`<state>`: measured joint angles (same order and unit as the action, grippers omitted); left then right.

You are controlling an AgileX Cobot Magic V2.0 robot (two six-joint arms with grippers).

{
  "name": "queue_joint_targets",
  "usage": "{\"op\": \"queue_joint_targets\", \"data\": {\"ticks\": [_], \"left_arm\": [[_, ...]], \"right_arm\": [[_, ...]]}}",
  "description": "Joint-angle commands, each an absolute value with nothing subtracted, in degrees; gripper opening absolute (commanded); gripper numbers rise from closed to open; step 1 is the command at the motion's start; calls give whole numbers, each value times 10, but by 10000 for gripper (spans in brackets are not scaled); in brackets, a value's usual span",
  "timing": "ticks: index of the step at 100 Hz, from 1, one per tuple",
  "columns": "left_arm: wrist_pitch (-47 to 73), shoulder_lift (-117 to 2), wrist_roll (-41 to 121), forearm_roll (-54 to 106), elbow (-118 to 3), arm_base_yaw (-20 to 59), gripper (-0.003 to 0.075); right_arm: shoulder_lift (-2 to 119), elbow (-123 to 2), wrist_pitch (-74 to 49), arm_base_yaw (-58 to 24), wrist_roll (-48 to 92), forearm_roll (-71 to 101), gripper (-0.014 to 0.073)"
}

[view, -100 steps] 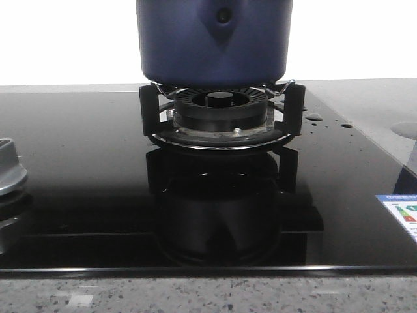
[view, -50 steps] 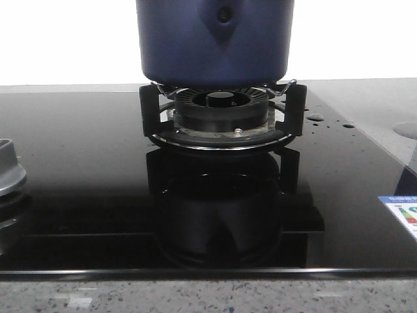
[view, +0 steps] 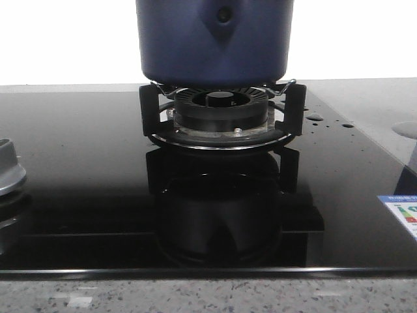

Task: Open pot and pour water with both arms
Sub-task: 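Grasp the purple lid knob with the left gripper and lift the lid, then move the right gripper toward the light blue ribbed cup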

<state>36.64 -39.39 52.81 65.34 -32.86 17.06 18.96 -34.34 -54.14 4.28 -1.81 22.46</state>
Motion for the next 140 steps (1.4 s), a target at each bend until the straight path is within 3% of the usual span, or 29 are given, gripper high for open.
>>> {"op": "queue_joint_targets", "data": {"ticks": [1,22,43,50,58,67,74,91,98,105,140], "left_arm": [[418,-435,643,775,-373,182,-18],[539,-530,770,858,-442,182,-18],[544,-591,899,859,-513,182,-10],[545,-606,948,859,-532,182,48],[536,-625,977,863,-551,182,193],[503,-648,977,884,-566,182,387],[476,-667,977,902,-578,182,484],[463,-727,978,914,-623,183,494],[476,-757,992,931,-644,183,494],[494,-786,1011,952,-666,183,494],[542,-907,1017,962,-774,189,503]], "right_arm": [[216,-373,-508,12,14,293,-71],[235,-380,-470,-57,92,446,-71],[236,-380,-365,-72,141,459,-71],[236,-380,-330,-72,146,454,-71],[237,-380,-315,-72,199,454,-58],[237,-380,-313,-72,233,453,15],[237,-380,-307,-72,241,452,118],[237,-380,-277,-72,241,433,472],[237,-380,-271,-72,241,433,573],[237,-380,-271,-72,241,433,611],[237,-380,-271,-72,241,433,605]]}}
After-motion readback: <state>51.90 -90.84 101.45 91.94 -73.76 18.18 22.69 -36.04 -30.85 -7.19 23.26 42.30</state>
